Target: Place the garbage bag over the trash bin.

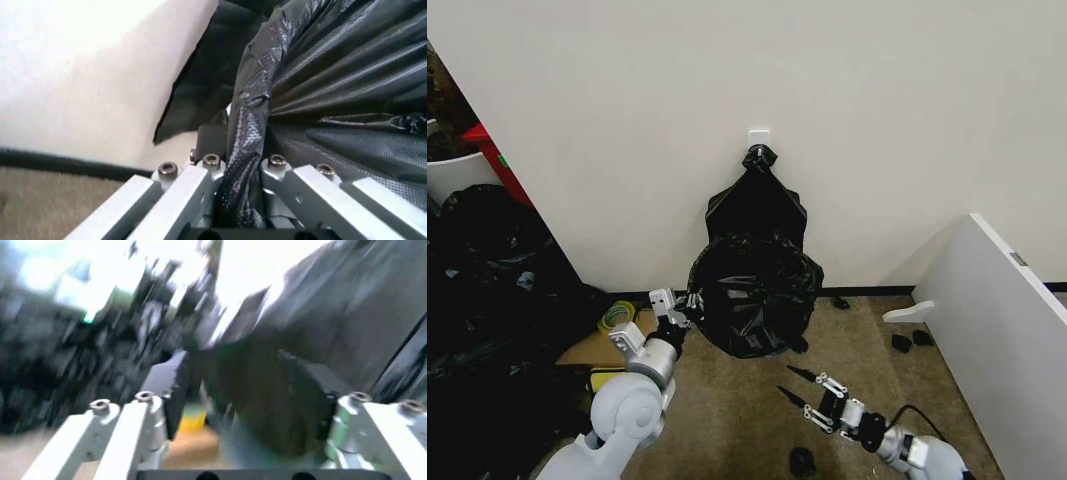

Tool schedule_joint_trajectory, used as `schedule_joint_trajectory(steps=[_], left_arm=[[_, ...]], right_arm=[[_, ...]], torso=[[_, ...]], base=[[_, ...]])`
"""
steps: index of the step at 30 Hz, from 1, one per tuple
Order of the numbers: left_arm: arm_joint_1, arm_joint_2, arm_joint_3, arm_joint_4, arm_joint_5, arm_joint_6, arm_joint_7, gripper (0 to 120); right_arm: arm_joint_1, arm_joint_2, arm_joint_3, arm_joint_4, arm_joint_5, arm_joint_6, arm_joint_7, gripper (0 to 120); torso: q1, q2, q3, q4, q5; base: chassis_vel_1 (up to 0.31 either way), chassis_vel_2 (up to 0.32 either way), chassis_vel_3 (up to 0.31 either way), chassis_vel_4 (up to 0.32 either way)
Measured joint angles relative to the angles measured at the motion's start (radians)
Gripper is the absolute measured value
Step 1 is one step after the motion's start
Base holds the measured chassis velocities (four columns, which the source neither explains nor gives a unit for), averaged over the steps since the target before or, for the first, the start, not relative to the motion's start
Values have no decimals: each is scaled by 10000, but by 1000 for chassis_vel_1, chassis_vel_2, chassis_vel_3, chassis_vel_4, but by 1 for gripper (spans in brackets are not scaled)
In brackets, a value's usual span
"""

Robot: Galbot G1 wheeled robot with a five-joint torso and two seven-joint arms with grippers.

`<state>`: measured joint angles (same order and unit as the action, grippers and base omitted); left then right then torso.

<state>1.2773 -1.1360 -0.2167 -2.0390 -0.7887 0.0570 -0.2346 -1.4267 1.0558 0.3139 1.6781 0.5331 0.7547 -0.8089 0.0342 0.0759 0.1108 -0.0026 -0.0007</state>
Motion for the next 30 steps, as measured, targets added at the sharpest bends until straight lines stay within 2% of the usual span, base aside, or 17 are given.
schedule_joint_trajectory(steps=[1,4,5,7,8,11,12,15,16,18,20,22,24,27,30], left_arm=[[0,0,0,0,0,0,0,1],[82,-77,251,482,937,-782,559,1],[82,-77,251,482,937,-782,559,1],[85,-167,395,808,1509,-1274,950,1],[85,-167,395,808,1509,-1274,950,1],[25,-314,570,1362,2437,-2004,1452,1],[25,-314,570,1362,2437,-2004,1452,1],[-131,-419,848,1925,3416,-2755,1710,1],[-131,-419,848,1925,3416,-2755,1710,1],[-202,-481,1181,2260,4037,-3336,1890,1],[-206,-490,1218,2300,4117,-3431,1931,1],[-227,-550,1347,2505,4575,-4075,2148,1],[-227,-555,1352,2516,4613,-4123,2166,1],[-151,-552,1376,2551,5036,-4510,2274,1],[-119,-520,1370,2557,5166,-4607,2332,1]], right_arm=[[0,0,0,0,0,0,0,54],[-81,-19,-532,1447,530,-911,1896,66],[-81,-19,-532,1447,530,-911,1896,66],[-104,-40,-996,2336,479,-1509,3149,54],[-104,-40,-996,2336,479,-1509,3149,54],[-48,-218,-1905,3295,-414,-2780,5903,41],[-48,-218,-1905,3295,-414,-2780,5903,41],[184,-523,-2901,4085,-1227,-5002,9344,26],[184,-523,-2901,4085,-1227,-5002,9344,26],[490,-823,-3467,4508,-1274,-6519,11261,15],[570,-874,-3566,4575,-1234,-6825,11592,15],[1127,-1058,-3968,4774,-775,-8305,12942,1],[1221,-1064,-4011,4774,-711,-8494,13080,0],[2016,-1034,-4348,4517,-486,-10082,14101,0],[2376,-1022,-4534,4351,-326,-10415,14293,0]], torso=[[0,0,0,0,0],[0,0,0,2,-1],[0,0,0,2,-1],[0,0,0,2,0],[0,0,0,2,0],[0,0,0,1,0],[0,0,0,1,0],[0,0,0,2,4],[0,0,0,2,4],[0,0,0,1,-2],[0,0,0,0,-2],[0,0,0,0,0],[0,0,0,1,1],[0,0,0,0,2],[0,0,0,0,3]], base=[[0,0,0,0],[0,0,0,0],[0,0,0,0],[0,0,0,0],[0,0,0,0],[0,0,0,0],[0,0,0,0],[0,0,0,0],[0,0,0,0],[0,0,0,0],[0,0,0,0],[0,0,0,0],[0,0,0,0],[0,0,0,0],[0,0,0,0]])
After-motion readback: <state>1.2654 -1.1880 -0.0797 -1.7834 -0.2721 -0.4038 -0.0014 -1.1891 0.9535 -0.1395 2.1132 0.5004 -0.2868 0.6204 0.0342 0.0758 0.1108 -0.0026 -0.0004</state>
